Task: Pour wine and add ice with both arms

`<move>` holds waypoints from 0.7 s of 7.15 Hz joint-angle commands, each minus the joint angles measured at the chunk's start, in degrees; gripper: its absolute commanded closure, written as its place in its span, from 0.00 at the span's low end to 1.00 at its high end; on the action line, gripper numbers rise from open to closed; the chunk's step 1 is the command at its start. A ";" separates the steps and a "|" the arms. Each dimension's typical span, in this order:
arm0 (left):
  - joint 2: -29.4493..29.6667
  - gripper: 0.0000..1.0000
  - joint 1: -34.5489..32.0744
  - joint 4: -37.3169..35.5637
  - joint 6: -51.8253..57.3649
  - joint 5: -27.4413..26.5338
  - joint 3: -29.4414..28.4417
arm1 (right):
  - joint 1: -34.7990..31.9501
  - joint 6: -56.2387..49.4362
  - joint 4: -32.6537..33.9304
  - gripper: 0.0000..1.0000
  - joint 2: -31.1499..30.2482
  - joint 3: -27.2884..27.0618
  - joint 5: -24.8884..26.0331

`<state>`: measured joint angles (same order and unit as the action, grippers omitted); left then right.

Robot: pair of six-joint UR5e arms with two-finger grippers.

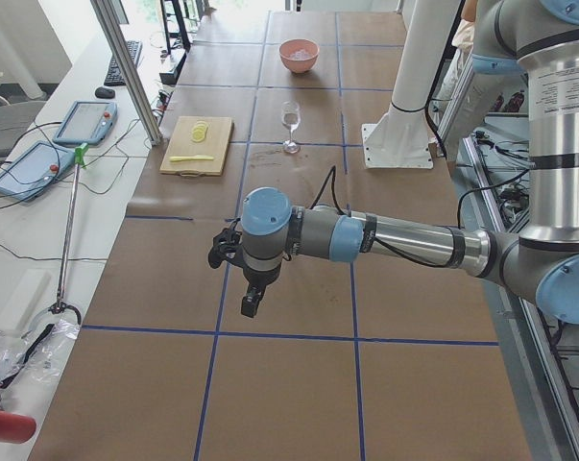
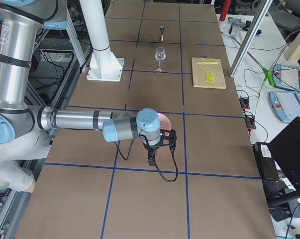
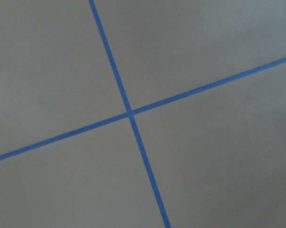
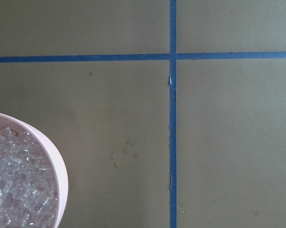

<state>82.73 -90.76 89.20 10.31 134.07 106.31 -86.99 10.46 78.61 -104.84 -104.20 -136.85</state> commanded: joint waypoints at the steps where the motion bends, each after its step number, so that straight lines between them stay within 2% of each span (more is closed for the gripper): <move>1: 0.06 0.00 0.66 -1.40 0.67 -0.21 0.91 | -0.46 0.26 -0.30 0.00 0.08 0.66 -0.70; 5: 2.33 0.00 0.76 -1.05 0.41 0.67 0.39 | -0.38 0.53 -0.47 0.00 0.17 1.28 -0.61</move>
<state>83.58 -90.02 87.92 10.63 134.38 107.19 -87.40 10.90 78.08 -104.71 -103.17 -137.48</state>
